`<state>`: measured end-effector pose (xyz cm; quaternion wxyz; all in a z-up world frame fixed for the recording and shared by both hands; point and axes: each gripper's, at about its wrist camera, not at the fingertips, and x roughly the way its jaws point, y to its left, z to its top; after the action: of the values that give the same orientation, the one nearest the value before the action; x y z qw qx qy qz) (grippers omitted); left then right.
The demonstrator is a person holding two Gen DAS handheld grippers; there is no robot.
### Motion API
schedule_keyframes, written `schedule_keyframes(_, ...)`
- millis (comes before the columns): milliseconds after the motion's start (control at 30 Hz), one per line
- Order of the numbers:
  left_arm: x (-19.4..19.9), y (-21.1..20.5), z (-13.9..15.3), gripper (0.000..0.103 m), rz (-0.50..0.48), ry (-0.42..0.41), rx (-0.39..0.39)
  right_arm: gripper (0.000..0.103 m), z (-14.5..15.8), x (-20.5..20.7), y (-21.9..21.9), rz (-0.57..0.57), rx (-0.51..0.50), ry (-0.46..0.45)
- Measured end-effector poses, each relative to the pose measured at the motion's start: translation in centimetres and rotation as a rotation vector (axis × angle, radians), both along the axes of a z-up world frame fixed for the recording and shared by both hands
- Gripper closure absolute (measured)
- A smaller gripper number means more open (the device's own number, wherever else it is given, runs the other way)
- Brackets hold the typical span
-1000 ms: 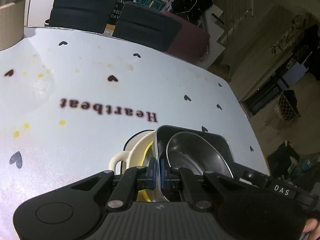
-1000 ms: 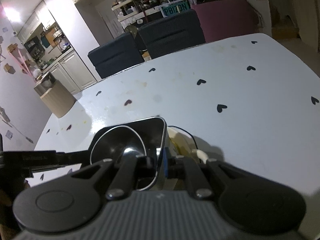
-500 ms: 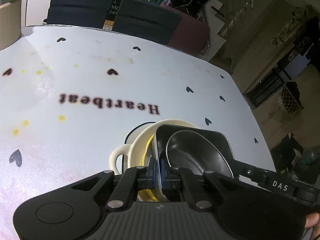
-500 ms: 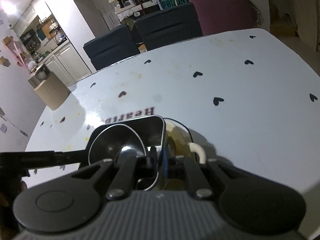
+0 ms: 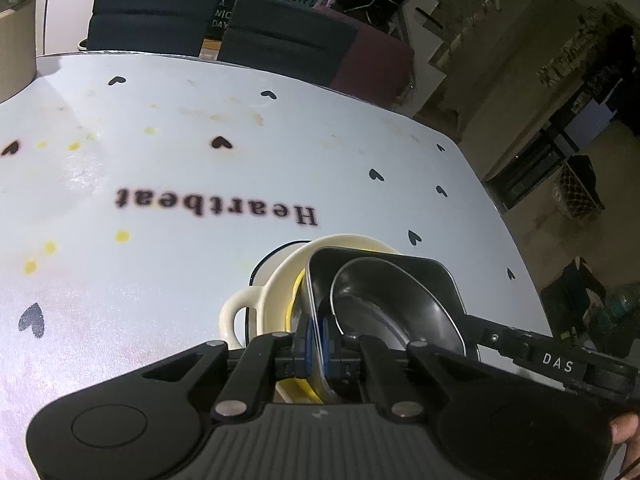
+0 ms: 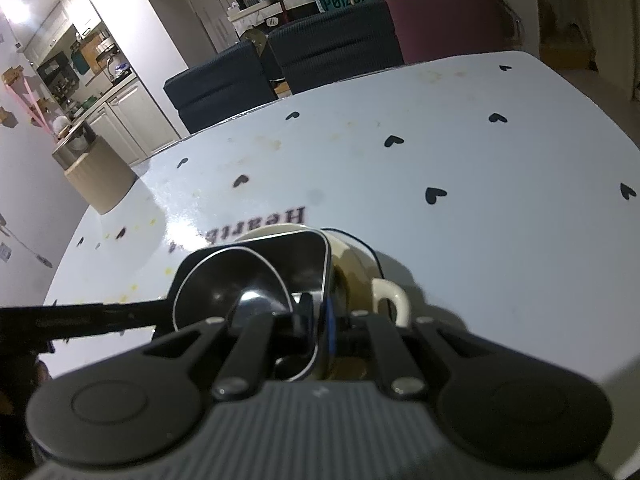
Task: Organize plates and bowls
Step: 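Lower the square tray into the cream bowl with both tools, then open both tools and release the square tray in the cream bowl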
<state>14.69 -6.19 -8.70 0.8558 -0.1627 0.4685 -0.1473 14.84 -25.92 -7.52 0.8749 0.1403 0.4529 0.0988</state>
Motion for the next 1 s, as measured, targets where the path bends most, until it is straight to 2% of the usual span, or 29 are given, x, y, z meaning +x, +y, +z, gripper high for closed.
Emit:
schedule_keyframes(67, -0.1, 0.0, 0.2, 0.098, -0.003, 0.003, -0.001, 0.090, 0.0, 0.0, -0.1, -0.004, 0.005, 0.004)
schedule_keyframes(100, -0.1, 0.0, 0.3, 0.096, -0.005, 0.003, 0.001, 0.083, 0.0, 0.0, -0.1, -0.008, -0.001, 0.006)
schedule_keyframes(133, -0.2, 0.1, 0.5, 0.093, -0.010, 0.000, 0.000, 0.079, 0.1, 0.0, -0.1, -0.016, -0.014, 0.003)
schedule_keyframes(200, -0.4, 0.2, 0.9, 0.083, -0.010, -0.012, -0.002, 0.063, 0.5, -0.2, -0.1, -0.023, -0.029, -0.018)
schedule_keyframes(400, -1.5, 0.6, 2.7, 0.054, 0.023, -0.060, 0.037, 0.034, 1.7, -1.0, -0.1, -0.023, -0.035, -0.083)
schedule_keyframes(433, -1.7, 0.7, 3.1, 0.044, 0.030, -0.075, 0.044, 0.032, 2.0, -1.1, -0.1, -0.019, -0.041, -0.096)
schedule_keyframes(467, -1.9, 0.7, 3.6, 0.030, 0.037, -0.091, 0.049, 0.029, 2.4, -1.2, 0.0, -0.017, -0.046, -0.109)
schedule_keyframes(533, -2.5, 0.8, 4.7, 0.011, 0.057, -0.135, 0.060, 0.024, 3.2, -1.6, 0.0, -0.016, -0.050, -0.139)
schedule_keyframes(567, -2.8, 0.8, 5.2, 0.006, 0.064, -0.154, 0.066, 0.020, 3.5, -1.8, -0.1, -0.020, -0.050, -0.154)
schedule_keyframes(700, -4.0, 0.4, 7.4, 0.000, 0.079, -0.234, 0.106, 0.007, 5.0, -2.9, -0.2, -0.027, -0.076, -0.208)
schedule_keyframes(833, -5.2, 0.1, 9.4, 0.000, 0.075, -0.264, 0.118, 0.001, 6.4, -4.2, -0.3, -0.049, -0.126, -0.265)
schedule_keyframes(1000, -7.3, 0.0, 10.6, 0.000, 0.099, -0.332, 0.141, 0.001, 8.2, -6.5, -0.9, -0.080, -0.129, -0.330)
